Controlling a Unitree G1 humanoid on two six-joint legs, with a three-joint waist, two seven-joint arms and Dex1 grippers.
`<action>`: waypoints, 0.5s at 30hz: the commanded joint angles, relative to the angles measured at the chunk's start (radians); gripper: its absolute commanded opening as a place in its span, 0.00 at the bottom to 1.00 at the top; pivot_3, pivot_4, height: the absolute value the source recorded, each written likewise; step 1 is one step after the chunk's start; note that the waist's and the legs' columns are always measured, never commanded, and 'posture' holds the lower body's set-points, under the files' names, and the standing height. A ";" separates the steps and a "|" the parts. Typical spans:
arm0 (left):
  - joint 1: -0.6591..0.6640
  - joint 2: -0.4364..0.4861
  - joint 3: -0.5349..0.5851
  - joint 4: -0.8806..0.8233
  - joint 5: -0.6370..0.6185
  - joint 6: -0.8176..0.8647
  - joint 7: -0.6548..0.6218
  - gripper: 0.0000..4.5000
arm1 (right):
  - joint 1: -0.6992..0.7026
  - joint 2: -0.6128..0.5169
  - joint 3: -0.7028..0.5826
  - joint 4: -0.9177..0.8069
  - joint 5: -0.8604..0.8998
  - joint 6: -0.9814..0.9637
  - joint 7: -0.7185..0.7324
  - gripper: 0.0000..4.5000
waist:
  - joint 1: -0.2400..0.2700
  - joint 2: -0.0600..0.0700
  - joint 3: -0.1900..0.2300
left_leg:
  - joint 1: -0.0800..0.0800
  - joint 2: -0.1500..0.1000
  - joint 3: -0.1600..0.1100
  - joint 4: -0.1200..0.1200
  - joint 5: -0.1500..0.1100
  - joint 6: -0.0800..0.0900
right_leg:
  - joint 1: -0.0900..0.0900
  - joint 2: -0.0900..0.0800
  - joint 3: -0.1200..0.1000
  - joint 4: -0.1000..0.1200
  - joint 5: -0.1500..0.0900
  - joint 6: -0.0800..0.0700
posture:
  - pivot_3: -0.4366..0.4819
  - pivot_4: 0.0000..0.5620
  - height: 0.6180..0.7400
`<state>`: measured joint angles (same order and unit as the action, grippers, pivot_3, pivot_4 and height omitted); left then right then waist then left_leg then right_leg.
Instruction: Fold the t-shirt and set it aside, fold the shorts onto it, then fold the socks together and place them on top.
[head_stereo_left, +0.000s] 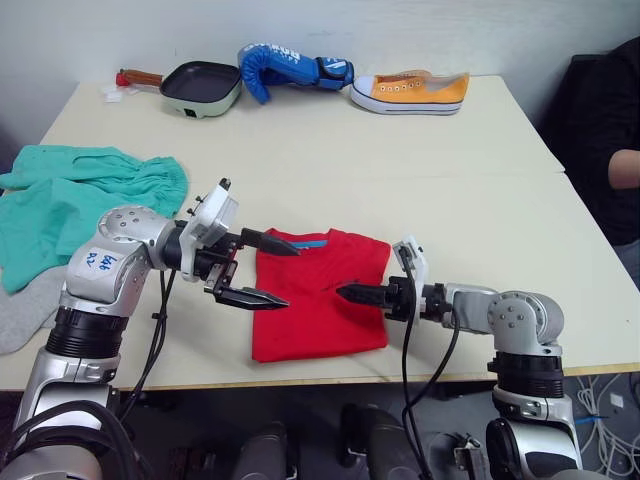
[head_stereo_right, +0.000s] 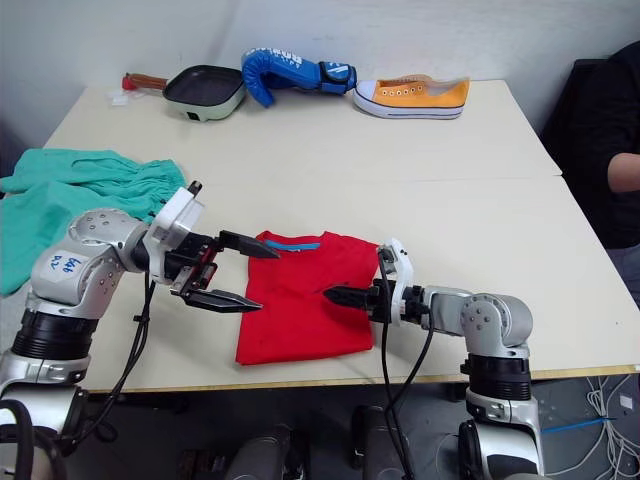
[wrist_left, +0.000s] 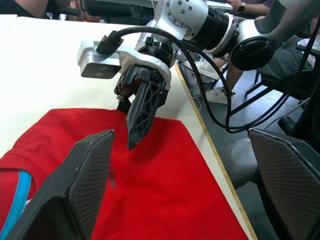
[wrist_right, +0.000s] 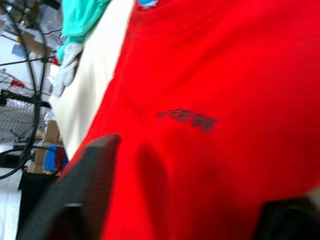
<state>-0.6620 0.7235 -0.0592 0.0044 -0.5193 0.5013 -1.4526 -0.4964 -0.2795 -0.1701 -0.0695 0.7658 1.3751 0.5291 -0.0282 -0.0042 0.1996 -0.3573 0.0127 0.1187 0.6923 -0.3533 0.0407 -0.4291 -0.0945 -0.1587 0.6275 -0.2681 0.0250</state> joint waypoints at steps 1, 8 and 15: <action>-0.010 0.000 0.001 -0.029 0.001 -0.016 0.009 1.00 | 0.014 -0.024 0.022 -0.011 -0.004 0.008 -0.006 0.37 | 0.001 0.000 0.000 | 0.000 0.000 0.000 0.000 0.000 0.000 | 0.000 0.000 0.000 0.000 0.000 0.000 | 0.48 0.27 1.00; -0.023 -0.023 -0.015 -0.011 0.013 -0.030 0.013 1.00 | 0.026 -0.100 -0.017 -0.066 0.017 0.031 -0.007 0.00 | 0.007 0.000 0.000 | 0.000 -0.001 0.000 -0.001 0.000 0.001 | 0.001 -0.001 0.000 -0.001 0.000 0.000 | 0.48 0.27 1.00; -0.046 -0.064 -0.047 0.038 0.037 -0.074 0.010 1.00 | 0.103 -0.336 -0.195 -0.140 0.064 0.093 0.028 0.00 | 0.046 0.001 0.001 | -0.005 -0.002 -0.002 -0.001 0.000 0.003 | -0.002 -0.001 0.000 -0.002 0.000 0.001 | 0.48 0.27 1.00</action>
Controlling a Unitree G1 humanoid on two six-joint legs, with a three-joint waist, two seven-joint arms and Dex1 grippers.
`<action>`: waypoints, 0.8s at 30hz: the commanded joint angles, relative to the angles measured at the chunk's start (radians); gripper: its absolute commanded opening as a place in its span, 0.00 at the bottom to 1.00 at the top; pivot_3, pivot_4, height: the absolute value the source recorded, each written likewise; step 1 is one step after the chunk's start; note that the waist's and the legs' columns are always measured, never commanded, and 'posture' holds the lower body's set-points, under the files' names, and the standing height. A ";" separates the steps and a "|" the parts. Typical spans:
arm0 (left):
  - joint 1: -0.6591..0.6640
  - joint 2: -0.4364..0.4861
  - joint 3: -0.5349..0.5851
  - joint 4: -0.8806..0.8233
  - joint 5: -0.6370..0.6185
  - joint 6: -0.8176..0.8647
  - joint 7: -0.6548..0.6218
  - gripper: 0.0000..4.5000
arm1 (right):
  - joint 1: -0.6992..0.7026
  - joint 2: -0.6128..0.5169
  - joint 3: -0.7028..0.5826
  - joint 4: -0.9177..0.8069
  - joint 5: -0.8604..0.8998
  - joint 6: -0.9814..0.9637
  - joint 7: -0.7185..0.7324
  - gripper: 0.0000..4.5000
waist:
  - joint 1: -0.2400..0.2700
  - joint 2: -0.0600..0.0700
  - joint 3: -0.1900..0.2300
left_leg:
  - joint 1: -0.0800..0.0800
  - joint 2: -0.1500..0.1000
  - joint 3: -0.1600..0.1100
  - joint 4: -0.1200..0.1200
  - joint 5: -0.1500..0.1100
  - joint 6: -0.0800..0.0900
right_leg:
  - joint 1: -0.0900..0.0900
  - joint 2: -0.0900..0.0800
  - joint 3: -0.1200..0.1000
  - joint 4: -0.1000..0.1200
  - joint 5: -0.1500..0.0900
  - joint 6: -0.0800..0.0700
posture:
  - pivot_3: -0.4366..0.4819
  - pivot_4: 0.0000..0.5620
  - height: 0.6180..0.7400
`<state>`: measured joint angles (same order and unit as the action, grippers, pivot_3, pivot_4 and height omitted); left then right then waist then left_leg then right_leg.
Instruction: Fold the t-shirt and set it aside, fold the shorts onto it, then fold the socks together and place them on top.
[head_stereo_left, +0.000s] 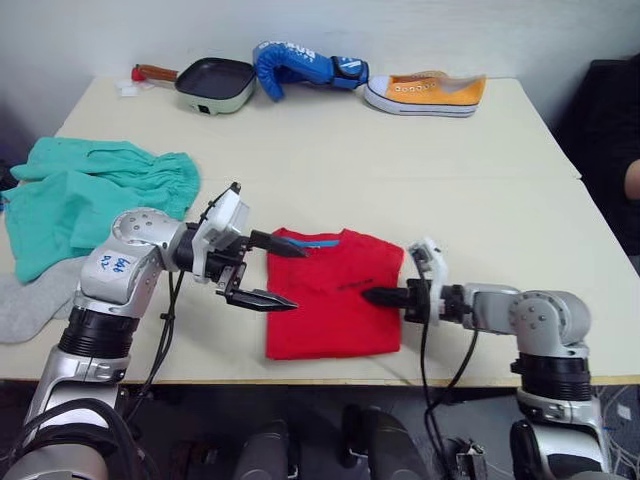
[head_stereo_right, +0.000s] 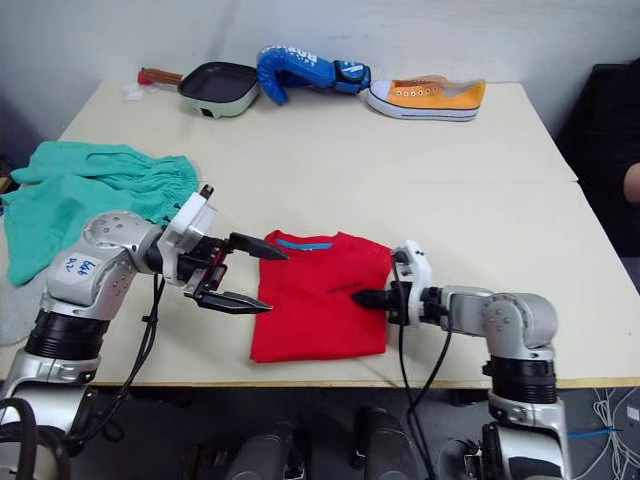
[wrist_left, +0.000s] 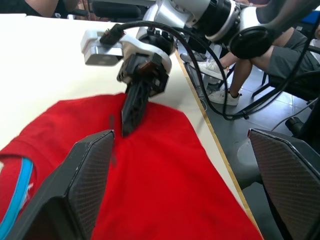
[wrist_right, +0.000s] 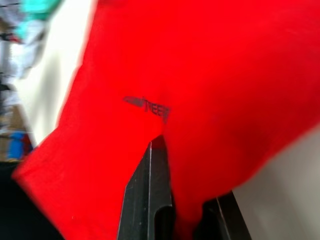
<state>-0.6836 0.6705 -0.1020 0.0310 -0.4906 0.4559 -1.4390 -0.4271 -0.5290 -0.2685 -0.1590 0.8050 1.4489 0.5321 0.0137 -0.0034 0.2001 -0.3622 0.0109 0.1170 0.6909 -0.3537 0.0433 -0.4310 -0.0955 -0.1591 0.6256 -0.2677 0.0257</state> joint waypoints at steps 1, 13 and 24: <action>-0.028 -0.017 -0.008 0.018 0.012 -0.035 -0.005 1.00 | 0.055 -0.128 -0.129 -0.049 0.029 0.028 0.034 0.00 | 0.004 0.000 0.000 | -0.001 0.000 0.000 0.000 0.000 0.000 | 0.000 0.000 0.000 -0.001 0.000 0.000 | 0.48 0.27 1.00; -0.060 -0.056 -0.031 0.094 0.045 -0.104 -0.031 1.00 | 0.440 -0.545 -0.368 0.205 -0.122 -0.253 0.275 0.00 | 0.011 0.000 0.000 | 0.002 0.000 0.001 0.000 0.000 0.001 | 0.002 0.001 0.000 -0.004 0.000 0.001 | 0.48 0.27 1.00; -0.078 -0.071 -0.033 0.111 0.055 -0.113 -0.040 1.00 | 0.534 -0.523 -0.413 0.204 -0.138 -0.365 0.361 0.11 | 0.011 0.000 0.000 | 0.003 0.001 0.001 -0.002 0.002 -0.001 | 0.002 0.001 0.000 -0.004 0.000 0.001 | 0.48 0.27 1.00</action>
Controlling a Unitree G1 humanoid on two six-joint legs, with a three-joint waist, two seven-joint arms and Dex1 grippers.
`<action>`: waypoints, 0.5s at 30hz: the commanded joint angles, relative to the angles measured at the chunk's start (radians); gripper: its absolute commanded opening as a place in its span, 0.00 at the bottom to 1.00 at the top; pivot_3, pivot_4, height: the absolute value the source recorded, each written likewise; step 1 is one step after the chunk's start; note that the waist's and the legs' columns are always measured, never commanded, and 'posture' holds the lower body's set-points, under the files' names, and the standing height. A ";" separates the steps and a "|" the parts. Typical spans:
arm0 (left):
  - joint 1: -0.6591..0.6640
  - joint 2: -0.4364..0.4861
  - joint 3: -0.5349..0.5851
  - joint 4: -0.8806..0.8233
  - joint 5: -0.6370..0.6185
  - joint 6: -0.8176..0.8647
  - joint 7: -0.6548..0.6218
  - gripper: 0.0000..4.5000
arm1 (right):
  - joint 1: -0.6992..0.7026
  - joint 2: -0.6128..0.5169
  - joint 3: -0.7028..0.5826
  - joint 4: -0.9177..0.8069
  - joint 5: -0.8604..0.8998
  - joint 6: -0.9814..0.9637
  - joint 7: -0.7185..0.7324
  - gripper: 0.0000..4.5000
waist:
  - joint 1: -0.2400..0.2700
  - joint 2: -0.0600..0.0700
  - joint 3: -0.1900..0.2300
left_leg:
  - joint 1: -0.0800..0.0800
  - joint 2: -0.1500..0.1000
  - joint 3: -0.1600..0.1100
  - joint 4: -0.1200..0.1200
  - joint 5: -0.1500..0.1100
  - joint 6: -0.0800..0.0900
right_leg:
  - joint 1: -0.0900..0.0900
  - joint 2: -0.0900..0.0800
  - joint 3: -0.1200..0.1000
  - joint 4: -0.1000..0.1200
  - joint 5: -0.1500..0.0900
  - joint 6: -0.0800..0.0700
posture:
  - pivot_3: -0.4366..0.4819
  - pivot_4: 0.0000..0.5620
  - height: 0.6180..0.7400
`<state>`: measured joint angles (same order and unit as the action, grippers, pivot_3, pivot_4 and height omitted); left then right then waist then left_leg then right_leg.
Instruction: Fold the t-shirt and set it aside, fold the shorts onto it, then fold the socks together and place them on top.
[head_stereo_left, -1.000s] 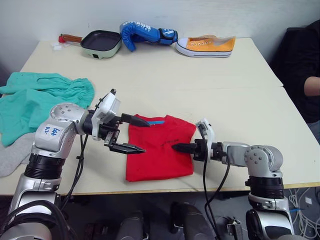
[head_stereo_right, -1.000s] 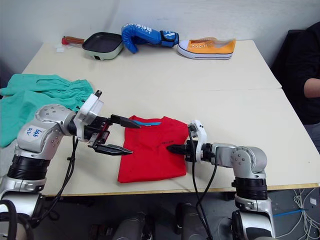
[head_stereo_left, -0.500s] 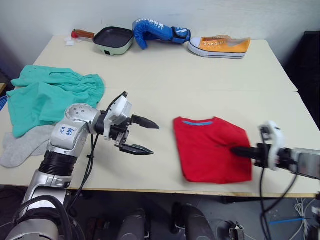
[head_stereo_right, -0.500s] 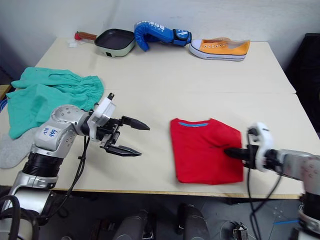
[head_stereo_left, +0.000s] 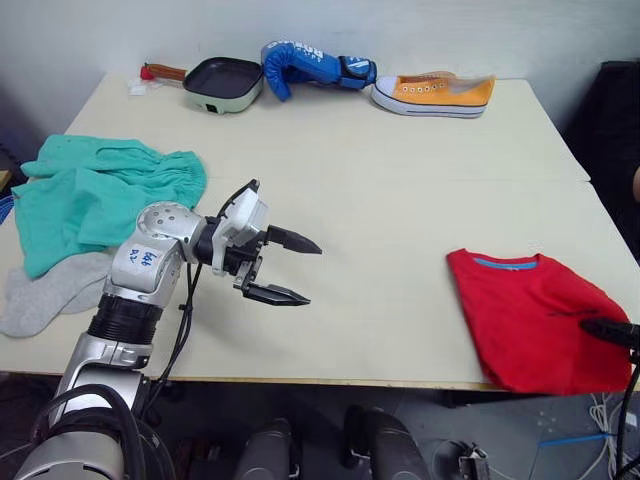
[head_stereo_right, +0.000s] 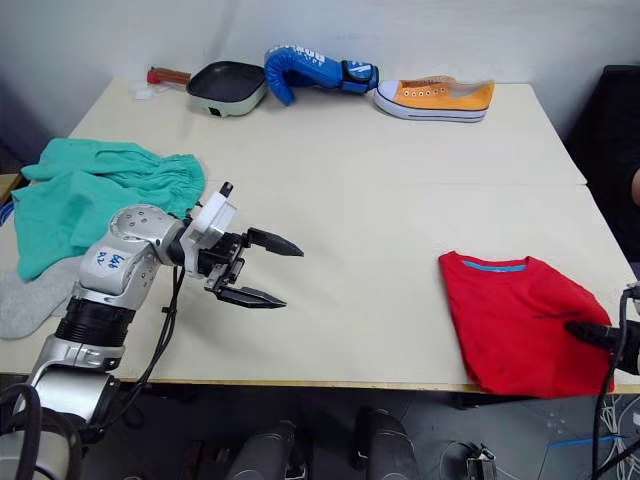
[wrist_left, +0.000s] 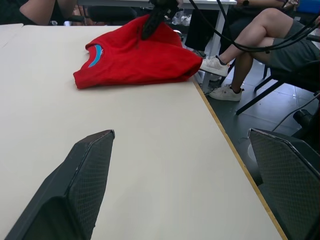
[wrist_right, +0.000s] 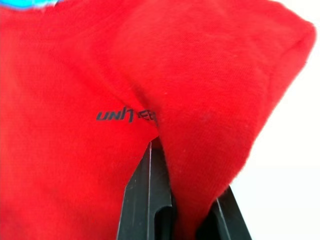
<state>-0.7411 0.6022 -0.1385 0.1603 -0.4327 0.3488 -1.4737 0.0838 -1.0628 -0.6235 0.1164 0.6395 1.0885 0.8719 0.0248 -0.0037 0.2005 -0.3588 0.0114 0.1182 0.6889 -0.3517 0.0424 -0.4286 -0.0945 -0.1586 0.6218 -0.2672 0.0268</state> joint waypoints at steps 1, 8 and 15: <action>-0.020 -0.002 0.005 -0.020 -0.004 -0.004 -0.005 1.00 | 0.044 0.014 -0.071 -0.102 0.029 -0.009 0.029 0.17 | 0.000 0.000 0.000 | 0.000 0.000 0.000 0.000 0.000 0.000 | 0.000 0.000 0.000 0.000 0.000 0.000 | 0.48 0.27 1.00; 0.017 0.034 0.035 -0.050 -0.017 0.028 0.011 1.00 | 0.268 0.007 -0.292 -0.355 -0.080 -0.119 0.057 0.69 | 0.003 0.000 0.000 | 0.000 0.000 0.000 -0.001 0.000 0.000 | 0.000 0.000 0.000 -0.001 0.000 0.000 | 0.48 0.27 1.00; 0.087 0.087 0.106 -0.132 -0.043 0.095 0.088 1.00 | 0.266 -0.046 -0.542 -0.523 -0.017 -0.029 0.120 0.99 | -0.005 -0.001 0.001 | 0.001 0.000 -0.001 -0.003 0.000 0.000 | 0.000 0.000 0.001 -0.002 0.000 0.000 | 0.48 0.27 1.00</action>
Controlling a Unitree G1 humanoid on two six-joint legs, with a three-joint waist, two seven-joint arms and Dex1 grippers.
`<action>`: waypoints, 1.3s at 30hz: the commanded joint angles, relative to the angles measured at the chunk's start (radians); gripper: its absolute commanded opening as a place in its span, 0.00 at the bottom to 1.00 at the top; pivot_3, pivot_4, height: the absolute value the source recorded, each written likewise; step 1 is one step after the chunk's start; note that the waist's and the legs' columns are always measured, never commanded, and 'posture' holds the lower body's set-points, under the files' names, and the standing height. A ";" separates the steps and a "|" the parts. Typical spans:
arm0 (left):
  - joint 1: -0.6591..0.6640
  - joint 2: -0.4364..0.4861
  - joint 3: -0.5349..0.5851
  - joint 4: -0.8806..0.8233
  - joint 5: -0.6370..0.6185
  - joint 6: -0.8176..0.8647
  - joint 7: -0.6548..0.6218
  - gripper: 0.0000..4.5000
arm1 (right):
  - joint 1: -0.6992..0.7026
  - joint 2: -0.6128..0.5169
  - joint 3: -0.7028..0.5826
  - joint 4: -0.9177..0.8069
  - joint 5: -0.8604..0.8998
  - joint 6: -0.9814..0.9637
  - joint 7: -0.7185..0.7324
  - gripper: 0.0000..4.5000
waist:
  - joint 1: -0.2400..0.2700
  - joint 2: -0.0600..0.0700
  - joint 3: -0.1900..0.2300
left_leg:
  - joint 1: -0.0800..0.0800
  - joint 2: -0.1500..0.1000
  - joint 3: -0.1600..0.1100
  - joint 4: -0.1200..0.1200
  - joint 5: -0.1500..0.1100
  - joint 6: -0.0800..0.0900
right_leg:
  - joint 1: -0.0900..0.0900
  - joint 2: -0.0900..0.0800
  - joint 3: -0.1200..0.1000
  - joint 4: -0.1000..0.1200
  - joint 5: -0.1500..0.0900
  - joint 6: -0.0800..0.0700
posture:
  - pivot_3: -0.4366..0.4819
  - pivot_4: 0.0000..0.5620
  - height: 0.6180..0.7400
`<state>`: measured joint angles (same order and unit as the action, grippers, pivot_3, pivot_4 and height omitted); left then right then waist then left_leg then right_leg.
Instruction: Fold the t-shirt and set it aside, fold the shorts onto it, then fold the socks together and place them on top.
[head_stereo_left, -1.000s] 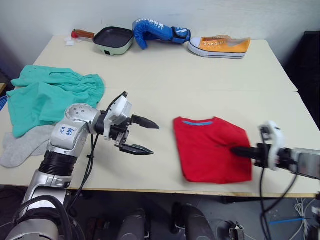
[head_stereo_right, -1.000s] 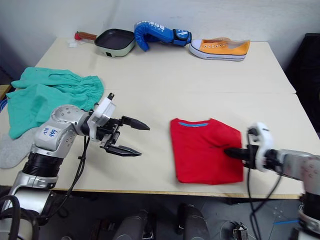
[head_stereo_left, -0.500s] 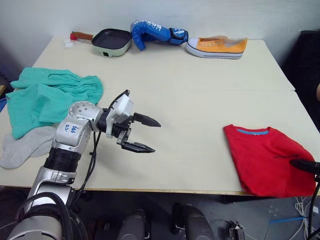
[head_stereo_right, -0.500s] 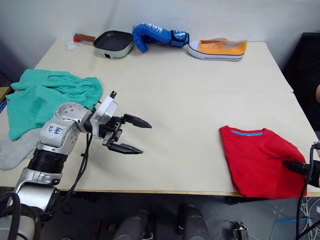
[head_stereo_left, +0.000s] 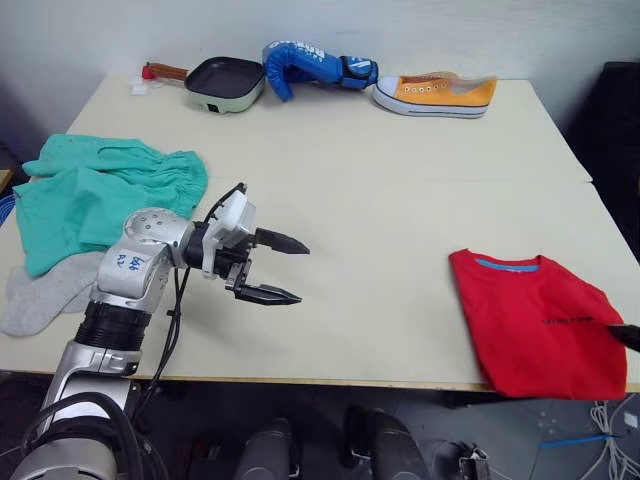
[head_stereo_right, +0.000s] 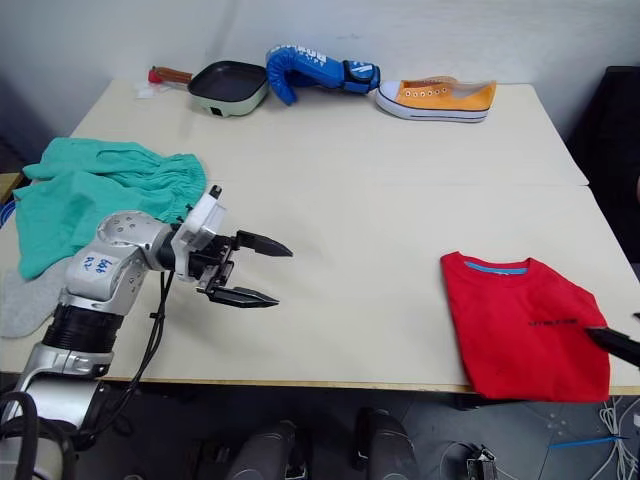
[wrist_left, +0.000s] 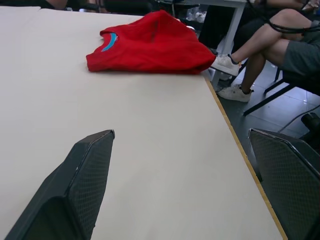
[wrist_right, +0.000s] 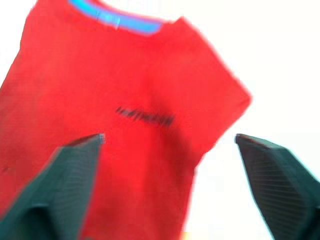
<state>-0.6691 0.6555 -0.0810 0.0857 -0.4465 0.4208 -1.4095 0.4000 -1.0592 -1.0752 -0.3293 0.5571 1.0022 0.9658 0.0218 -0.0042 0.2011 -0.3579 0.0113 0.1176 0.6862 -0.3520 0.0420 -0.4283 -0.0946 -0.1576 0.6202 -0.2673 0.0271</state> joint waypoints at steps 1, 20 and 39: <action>0.028 0.048 0.060 -0.067 -0.028 0.030 0.032 1.00 | -0.090 -0.062 -0.101 -0.107 0.121 0.091 0.036 0.99 | -0.005 0.000 0.000 | 0.001 0.000 0.000 -0.001 0.000 0.000 | 0.001 0.000 0.000 0.000 0.000 0.000 | 0.48 0.27 1.00; -0.226 0.182 -0.031 0.749 0.627 -0.639 0.660 1.00 | -0.723 0.069 0.664 -0.349 0.790 0.014 -0.425 0.99 | 0.030 -0.007 0.003 | -0.006 -0.002 -0.001 -0.002 0.000 0.003 | -0.003 -0.001 -0.002 -0.001 0.002 0.001 | 0.48 0.27 1.00; -0.440 0.126 -0.081 1.178 0.737 -0.614 0.783 0.13 | -0.669 0.071 0.703 -0.389 0.684 -0.092 -0.467 1.00 | 0.000 -0.009 0.002 | -0.010 -0.003 0.000 0.006 0.002 0.008 | -0.008 -0.004 -0.001 0.003 0.004 0.005 | 0.48 0.27 1.00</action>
<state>-1.0851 0.7647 -0.1882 1.2555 0.3093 -0.2069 -0.6219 -0.2674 -0.9868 -0.3578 -0.6840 1.2640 0.9444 0.5039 0.0214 -0.0131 0.2034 -0.3687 0.0079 0.1179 0.6925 -0.3503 0.0493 -0.4365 -0.0986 -0.1590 0.6262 -0.2631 0.0325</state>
